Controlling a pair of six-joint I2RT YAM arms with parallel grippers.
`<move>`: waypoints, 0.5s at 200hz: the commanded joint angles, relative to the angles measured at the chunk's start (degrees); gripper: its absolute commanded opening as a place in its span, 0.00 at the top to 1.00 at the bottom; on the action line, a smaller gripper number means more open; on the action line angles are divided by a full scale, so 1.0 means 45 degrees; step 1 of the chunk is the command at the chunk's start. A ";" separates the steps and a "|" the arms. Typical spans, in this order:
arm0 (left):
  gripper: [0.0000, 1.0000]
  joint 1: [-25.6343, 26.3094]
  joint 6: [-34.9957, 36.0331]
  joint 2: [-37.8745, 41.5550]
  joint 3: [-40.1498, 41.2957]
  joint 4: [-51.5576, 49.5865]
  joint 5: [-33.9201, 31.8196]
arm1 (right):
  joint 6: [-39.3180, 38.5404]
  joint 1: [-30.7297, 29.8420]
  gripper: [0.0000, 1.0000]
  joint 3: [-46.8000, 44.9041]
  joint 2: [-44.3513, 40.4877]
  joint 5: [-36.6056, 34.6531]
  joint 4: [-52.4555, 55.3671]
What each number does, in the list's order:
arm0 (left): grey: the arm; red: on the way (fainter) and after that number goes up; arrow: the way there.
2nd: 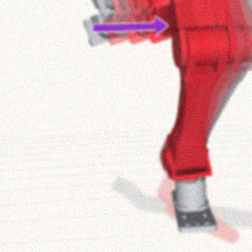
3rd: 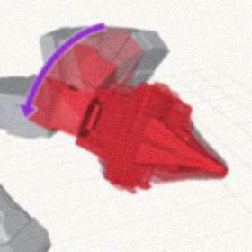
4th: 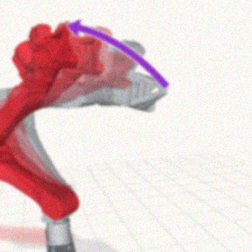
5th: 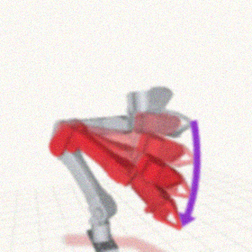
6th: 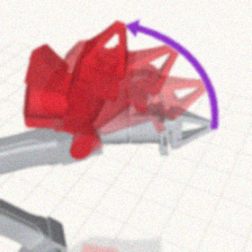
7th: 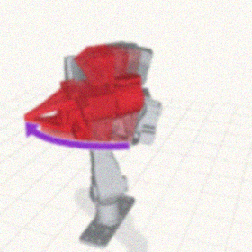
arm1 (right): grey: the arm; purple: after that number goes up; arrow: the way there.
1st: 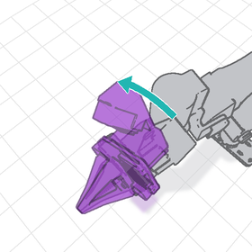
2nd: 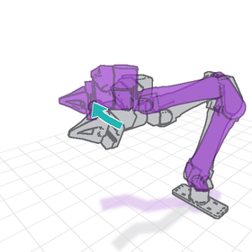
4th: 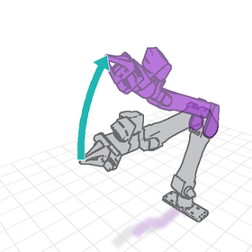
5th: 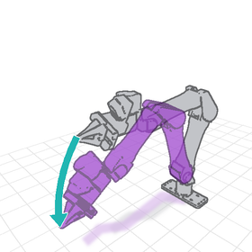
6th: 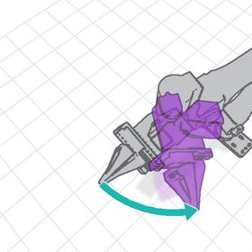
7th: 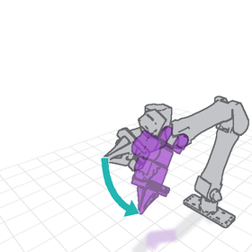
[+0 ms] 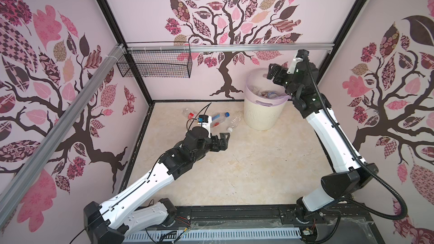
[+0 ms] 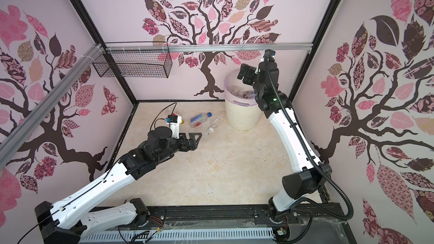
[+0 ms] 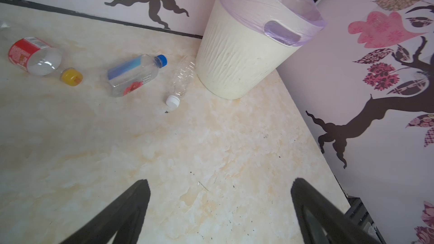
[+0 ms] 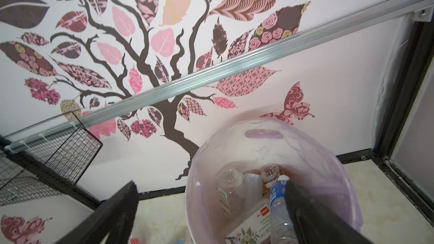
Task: Throw the plastic bottles in the bin
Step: Throw the plastic bottle into the trash bin.
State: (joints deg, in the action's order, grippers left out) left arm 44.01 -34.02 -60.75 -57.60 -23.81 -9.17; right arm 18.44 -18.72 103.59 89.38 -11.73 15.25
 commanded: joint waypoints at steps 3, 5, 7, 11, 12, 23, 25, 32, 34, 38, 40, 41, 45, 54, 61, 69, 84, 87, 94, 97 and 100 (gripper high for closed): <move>0.02 -0.0474 -0.0685 0.0177 -0.0181 -0.1246 -0.0554 | -0.0157 -0.0911 0.01 -0.1485 -0.1225 0.0128 -0.0383; 0.02 -0.0544 -0.0746 0.0189 -0.0186 -0.1313 -0.0568 | -0.0124 -0.0970 0.00 -0.1689 -0.1322 0.0170 -0.0435; 0.02 -0.0615 -0.0806 0.0197 -0.0158 -0.1379 -0.0552 | -0.0076 -0.1014 0.01 -0.1877 -0.1414 0.0190 -0.0472; 0.02 -0.0784 -0.0894 0.0227 -0.0129 -0.1502 -0.0484 | 0.0034 -0.1079 0.00 -0.2236 -0.1609 0.0299 -0.0555; 0.02 -0.0829 -0.0925 0.0233 -0.0119 -0.1523 -0.0463 | 0.0078 -0.1096 0.00 -0.2374 -0.1664 0.0329 -0.0575; 0.02 -0.1335 -0.1180 0.0274 -0.0006 -0.1789 -0.0284 | 0.0467 -0.1171 0.00 -0.3626 -0.2206 0.0668 -0.0886; 0.02 -0.1414 -0.1226 0.0277 -0.0005 -0.1854 -0.0266 | 0.0550 -0.1172 0.00 -0.3836 -0.2319 0.0725 -0.0926; 0.02 -0.1733 -0.1365 0.0272 0.0037 -0.2075 -0.0180 | 0.0801 -0.1171 0.01 -0.4638 -0.2661 0.0896 -0.1093; 0.02 -0.1835 -0.1390 0.0286 0.0035 -0.2136 -0.0148 | 0.0843 -0.1172 0.00 -0.4889 -0.2750 0.0943 -0.1139; 0.02 -0.2010 -0.1431 0.0275 0.0028 -0.2210 -0.0051 | 0.0943 -0.1184 0.00 -0.5339 -0.2938 0.1049 -0.1239; 0.02 -0.2110 -0.1426 0.0272 0.0052 -0.2253 0.0016 | 0.1001 -0.1185 0.01 -0.5553 -0.3034 0.1094 -0.1278; 0.02 -0.2156 -0.1435 0.0255 0.0049 -0.2260 0.0050 | 0.1020 -0.1188 0.01 -0.5654 -0.3079 0.1117 -0.1288; 0.02 -0.2277 -0.1425 0.0241 0.0069 -0.2314 0.0156 | 0.1144 -0.1191 0.01 -0.6012 -0.3223 0.1214 -0.1343; 0.02 -0.2565 -0.1335 0.0150 0.0064 -0.2364 0.0357 | 0.1325 -0.1191 0.00 -0.6897 -0.3526 0.1463 -0.1414; 0.02 -0.2703 -0.1227 0.0010 0.0020 -0.2406 0.0417 | 0.1404 -0.1191 0.00 -0.7504 -0.3738 0.1584 -0.1435; 0.02 -0.2768 -0.1073 -0.0262 -0.0153 -0.2491 0.0452 | 0.1493 -0.1211 0.00 -0.8202 -0.3943 0.1681 -0.1459; 0.02 -0.2797 -0.0684 -0.0956 -0.0627 -0.2689 0.0491 | 0.1583 -0.1211 0.01 -0.9486 -0.4350 0.1784 -0.1493; 0.02 -0.2794 -0.0624 -0.1119 -0.0736 -0.2730 0.0531 | 0.1613 -0.1209 0.00 -0.9734 -0.4445 0.1785 -0.1493; 0.02 -0.2793 -0.0490 -0.1510 -0.0976 -0.2764 0.0611 | 0.1687 -0.1211 0.00 -1.0311 -0.4636 0.1790 -0.1510; 0.02 -0.2800 -0.0443 -0.1694 -0.1084 -0.2785 0.0663 | 0.1716 -0.1211 0.00 -1.0521 -0.4715 0.1806 -0.1517; 0.02 -0.2789 -0.0391 -0.1861 -0.1183 -0.2778 0.0718 | 0.1749 -0.1211 0.00 -1.0784 -0.4810 0.1805 -0.1513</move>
State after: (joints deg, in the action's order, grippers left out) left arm 31.53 -38.37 -64.31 -58.57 -34.50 -7.97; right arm 24.18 -24.21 60.77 72.03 -5.15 9.63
